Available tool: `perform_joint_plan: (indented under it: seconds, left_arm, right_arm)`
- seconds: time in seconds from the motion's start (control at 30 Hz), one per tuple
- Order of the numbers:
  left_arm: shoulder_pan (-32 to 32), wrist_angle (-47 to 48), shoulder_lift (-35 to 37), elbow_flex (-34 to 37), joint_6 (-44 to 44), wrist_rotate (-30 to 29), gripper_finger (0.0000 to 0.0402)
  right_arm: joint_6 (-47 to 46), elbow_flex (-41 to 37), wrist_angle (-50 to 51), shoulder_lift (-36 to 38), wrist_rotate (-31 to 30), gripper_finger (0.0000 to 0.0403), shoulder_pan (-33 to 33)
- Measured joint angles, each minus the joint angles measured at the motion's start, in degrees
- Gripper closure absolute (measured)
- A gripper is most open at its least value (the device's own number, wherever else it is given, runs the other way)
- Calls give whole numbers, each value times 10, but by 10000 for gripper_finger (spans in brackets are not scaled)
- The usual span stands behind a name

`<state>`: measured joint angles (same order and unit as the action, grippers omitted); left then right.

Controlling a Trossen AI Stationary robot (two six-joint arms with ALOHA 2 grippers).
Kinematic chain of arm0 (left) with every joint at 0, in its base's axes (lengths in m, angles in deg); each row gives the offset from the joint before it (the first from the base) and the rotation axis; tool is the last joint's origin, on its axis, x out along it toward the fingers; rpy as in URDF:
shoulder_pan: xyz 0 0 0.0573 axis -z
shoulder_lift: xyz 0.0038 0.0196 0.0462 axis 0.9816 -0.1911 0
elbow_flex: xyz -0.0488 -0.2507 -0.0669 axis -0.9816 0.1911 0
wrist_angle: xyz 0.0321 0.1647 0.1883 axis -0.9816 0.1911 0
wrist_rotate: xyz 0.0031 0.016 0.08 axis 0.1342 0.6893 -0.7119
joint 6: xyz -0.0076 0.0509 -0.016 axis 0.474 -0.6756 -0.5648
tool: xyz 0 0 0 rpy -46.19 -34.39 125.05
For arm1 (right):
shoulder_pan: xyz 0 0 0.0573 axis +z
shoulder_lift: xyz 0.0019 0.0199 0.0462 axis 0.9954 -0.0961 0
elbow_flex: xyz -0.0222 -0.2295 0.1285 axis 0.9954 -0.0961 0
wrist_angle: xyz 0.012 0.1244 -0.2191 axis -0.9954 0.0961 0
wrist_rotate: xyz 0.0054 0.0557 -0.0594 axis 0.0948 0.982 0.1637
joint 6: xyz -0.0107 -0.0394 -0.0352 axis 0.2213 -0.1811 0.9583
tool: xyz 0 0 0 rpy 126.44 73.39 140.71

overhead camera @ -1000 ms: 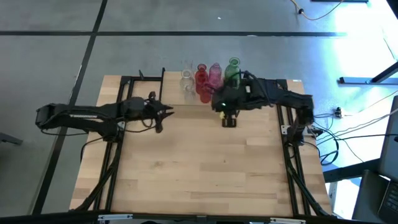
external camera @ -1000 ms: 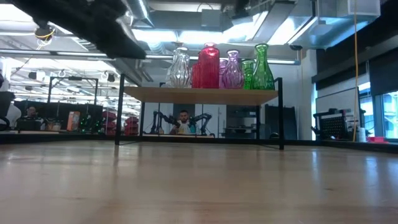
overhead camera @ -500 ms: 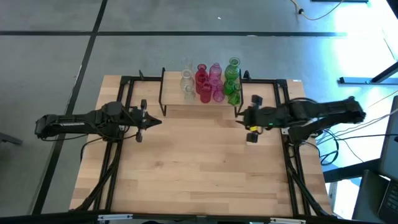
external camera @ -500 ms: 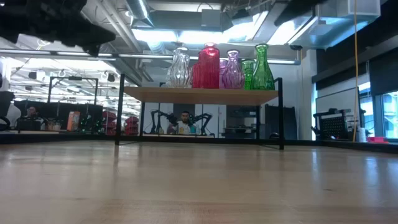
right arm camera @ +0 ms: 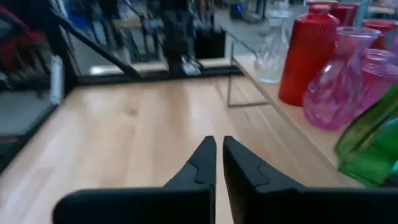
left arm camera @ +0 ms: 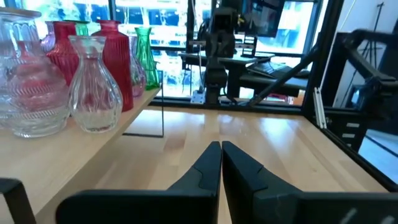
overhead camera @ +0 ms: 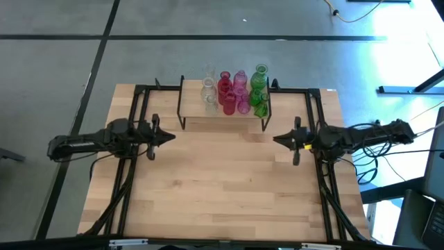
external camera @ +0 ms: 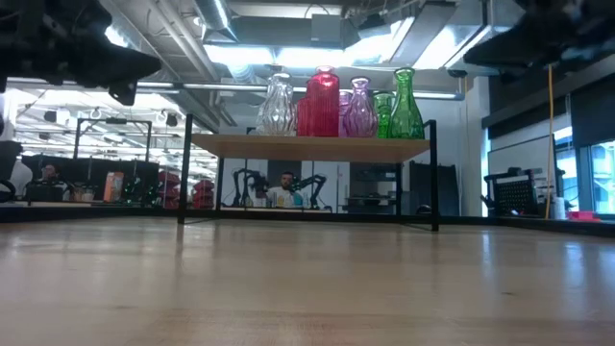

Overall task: Sort vases onto shelf
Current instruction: Return to Home Position

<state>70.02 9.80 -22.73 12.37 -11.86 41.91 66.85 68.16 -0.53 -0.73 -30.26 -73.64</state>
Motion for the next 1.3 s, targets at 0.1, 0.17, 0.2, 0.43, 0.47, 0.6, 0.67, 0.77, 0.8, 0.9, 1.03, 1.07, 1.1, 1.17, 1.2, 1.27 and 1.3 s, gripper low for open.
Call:
perform_joint_plan:
  seconds: [0.1, 0.17, 0.2, 0.43, 0.47, 0.6, 0.67, 0.77, 0.8, 0.9, 1.03, 1.07, 1.1, 1.17, 1.2, 1.27, 1.3]
  left_arm:
    - [0, 3, 31, 15, 0, 0, 393]
    - [0, 4, 52, 27, 0, 0, 393]
    - [0, 3, 62, 32, 1, 0, 393]
    - [0, 3, 79, 64, 6, -1, 393]
    - [0, -5, 80, 67, 8, -3, 393]
    - [0, -13, 79, 70, 6, 1, 393]
    - [0, -13, 79, 70, 6, 1, 393]
    - [0, -13, 79, 70, 0, 3, 393]
    - [0, -13, 79, 70, -4, 2, 393]
    - [0, -10, 79, 70, 12, -34, 393]
    - [0, -5, 75, 70, 18, -69, 393]
    - [0, -5, 75, 70, 19, -74, 393]
    - [0, -5, 75, 70, 19, -78, 393]
    - [0, -5, 75, 70, 19, -78, 393]
    - [0, -5, 75, 70, 19, -77, 393]
    - [0, -5, 75, 70, 19, -77, 393]
    - [0, -5, 75, 70, 19, -77, 393]
  right_arm:
    - [-1, -56, -45, 49, 20, 393, 0]
    - [-3, -86, -75, 74, 22, 400, 0]
    - [-6, -100, -85, 87, 22, 401, 0]
    - [-35, -178, -135, 137, 24, 402, 0]
    - [-40, -185, -143, 141, 24, 401, 0]
    - [-42, -216, -160, 152, 24, 400, 0]
    - [-45, -229, -162, 158, 25, 400, 0]
    - [-44, -229, -162, 162, 27, 400, 0]
    - [-42, -229, -165, 161, 27, 400, 0]
    - [-43, -229, -161, 161, 25, 400, 0]
    - [-45, -229, -129, 160, 26, 400, 0]
    - [-45, -229, -123, 161, 26, 400, 0]
    - [-45, -229, -118, 161, 26, 400, 0]
    - [-45, -229, -108, 160, 26, 400, 0]
    - [-45, -229, -104, 160, 26, 400, 0]
    - [-45, -229, -97, 160, 26, 400, 0]
    - [-45, -229, -95, 160, 26, 400, 0]
